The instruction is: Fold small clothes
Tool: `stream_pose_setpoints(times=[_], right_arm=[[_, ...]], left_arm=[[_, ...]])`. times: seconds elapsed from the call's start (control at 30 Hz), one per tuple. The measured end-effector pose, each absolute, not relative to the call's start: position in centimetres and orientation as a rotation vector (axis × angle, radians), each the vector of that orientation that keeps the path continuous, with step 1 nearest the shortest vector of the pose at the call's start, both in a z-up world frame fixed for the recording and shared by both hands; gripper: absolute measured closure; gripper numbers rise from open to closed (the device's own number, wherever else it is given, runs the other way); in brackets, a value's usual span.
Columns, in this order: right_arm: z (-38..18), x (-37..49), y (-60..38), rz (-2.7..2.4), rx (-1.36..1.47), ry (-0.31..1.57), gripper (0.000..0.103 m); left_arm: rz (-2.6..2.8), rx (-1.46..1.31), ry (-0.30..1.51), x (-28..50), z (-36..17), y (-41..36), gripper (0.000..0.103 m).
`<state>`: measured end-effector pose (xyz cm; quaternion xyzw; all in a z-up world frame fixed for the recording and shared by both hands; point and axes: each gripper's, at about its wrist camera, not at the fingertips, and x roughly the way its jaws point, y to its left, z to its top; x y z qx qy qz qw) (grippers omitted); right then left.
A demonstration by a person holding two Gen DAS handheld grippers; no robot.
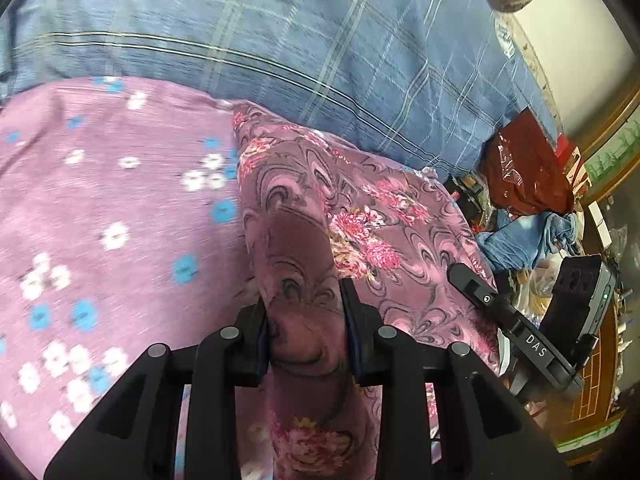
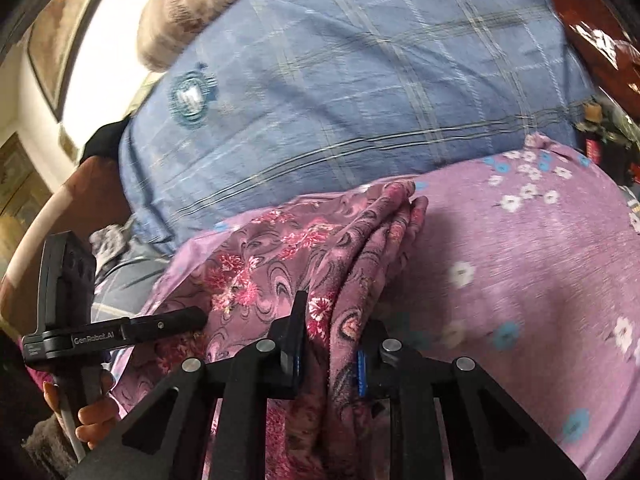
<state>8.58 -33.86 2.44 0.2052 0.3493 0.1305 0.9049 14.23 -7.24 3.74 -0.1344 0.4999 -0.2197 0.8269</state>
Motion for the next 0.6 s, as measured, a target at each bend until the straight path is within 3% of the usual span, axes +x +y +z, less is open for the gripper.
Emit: stream_pose_setpoints(times=[0.2,0.37,0.5,0.53,0.6], right_arm=[[1.9,5.6,-29.4,0.395,0.467,0.727,0.084],[-4.3,4.6,-25.4,0.373,0.36,0.96,0.079],[-3.7,5.2,-26.5,0.362,0.429,0.95,0.075],[-3.2,5.7,-27.0,0.353,0.453,0.937,0.074],[-2.6,7.2,-27.8,0.321,0.473,0.928,0.06]], left_arm=[[-0.43,-0.305,1.099,9.8,2.2,-1.5,0.074],[-0.382,-0.347,1.253,8.8,-4.3,1.7,0.068],[-0.404,-0.427,1.206,9.8,-3.2,2.9,0.067],[-0.395,-0.403,1.176,10.3,-2.5,2.6,0.065],[-0.392,-0.361,1.136,11.5,-1.4,1.4,0.052]])
